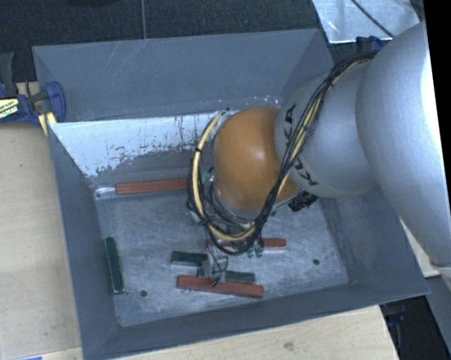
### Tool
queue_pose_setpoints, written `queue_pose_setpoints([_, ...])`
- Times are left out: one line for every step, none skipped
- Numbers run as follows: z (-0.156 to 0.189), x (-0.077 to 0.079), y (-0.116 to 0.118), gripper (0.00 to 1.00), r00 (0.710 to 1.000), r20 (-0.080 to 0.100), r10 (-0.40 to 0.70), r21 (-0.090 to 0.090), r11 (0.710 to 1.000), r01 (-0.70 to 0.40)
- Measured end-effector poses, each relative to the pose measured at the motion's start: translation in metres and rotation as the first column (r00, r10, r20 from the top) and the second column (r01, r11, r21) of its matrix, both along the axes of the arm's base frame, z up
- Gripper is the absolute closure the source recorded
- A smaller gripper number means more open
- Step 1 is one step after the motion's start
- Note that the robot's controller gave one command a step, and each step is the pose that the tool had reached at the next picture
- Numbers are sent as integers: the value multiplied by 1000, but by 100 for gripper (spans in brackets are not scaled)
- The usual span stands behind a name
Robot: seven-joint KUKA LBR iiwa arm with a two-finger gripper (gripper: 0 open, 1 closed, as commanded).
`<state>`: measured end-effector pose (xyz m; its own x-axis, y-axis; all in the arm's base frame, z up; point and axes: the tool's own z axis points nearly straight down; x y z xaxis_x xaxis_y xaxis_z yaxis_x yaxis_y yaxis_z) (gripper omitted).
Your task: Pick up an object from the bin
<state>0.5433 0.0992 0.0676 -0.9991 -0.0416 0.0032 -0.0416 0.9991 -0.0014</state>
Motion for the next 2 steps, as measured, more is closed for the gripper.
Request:
queue_pose_setpoints([33, -28, 3, 0, 990, 3, -143, 2, 990, 143])
queue_pose_setpoints([39, -50, 14, 0, 956, 1, -294, 0, 956, 294])
